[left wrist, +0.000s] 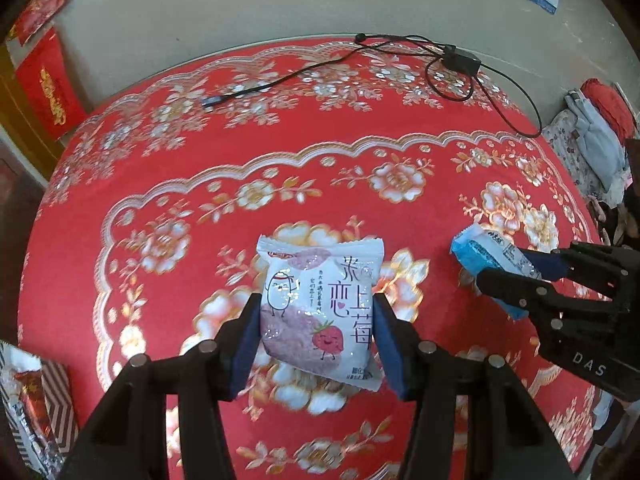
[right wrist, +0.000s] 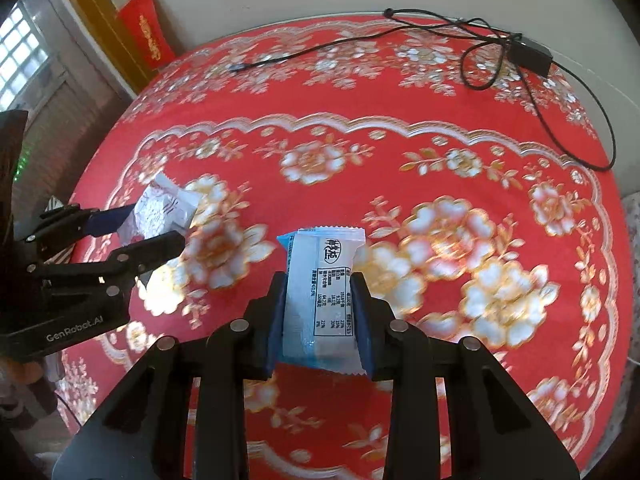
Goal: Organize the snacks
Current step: 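Carry the pink packet and blue wafer packet over the white box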
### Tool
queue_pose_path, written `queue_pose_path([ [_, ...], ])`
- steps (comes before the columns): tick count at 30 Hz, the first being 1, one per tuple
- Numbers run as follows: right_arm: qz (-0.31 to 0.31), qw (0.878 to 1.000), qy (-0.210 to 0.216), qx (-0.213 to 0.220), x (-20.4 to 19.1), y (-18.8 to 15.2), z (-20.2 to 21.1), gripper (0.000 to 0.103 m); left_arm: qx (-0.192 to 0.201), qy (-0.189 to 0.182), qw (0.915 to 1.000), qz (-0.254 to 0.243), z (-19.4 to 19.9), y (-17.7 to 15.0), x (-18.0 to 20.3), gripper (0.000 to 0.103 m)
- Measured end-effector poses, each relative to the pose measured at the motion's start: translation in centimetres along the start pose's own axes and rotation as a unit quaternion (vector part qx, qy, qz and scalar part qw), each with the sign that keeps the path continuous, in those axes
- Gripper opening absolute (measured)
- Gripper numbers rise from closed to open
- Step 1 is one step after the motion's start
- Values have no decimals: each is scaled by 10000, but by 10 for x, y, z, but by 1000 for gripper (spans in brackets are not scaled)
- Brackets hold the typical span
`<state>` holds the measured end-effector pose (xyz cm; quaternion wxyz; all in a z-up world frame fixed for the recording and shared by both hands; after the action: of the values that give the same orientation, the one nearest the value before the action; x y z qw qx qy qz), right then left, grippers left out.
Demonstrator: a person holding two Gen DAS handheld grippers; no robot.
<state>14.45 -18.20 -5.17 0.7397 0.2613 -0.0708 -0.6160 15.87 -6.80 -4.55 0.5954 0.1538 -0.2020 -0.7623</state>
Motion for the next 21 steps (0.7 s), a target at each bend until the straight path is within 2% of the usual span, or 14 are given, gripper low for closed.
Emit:
queue_pose_path([
  [11, 135, 9998, 167, -39, -70, -22, 5, 30, 27, 176, 9996, 218, 31, -41, -52, 56],
  [21, 515, 9980, 369, -48, -154, -34, 5, 30, 118, 375, 9979, 515, 63, -76, -112, 56],
])
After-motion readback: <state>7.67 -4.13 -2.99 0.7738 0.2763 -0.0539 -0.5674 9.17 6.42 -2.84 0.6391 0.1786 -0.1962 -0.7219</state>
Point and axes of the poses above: each gripper's, at about its wrist camera, not at the fingertips, and z roughly against the way its jaws point, x to its right, y to its top, the point moved 10 cm from there along -z, roughly the way its jaws point, and after that the axes turned 3 degrees about x, right-handed, at the moved point
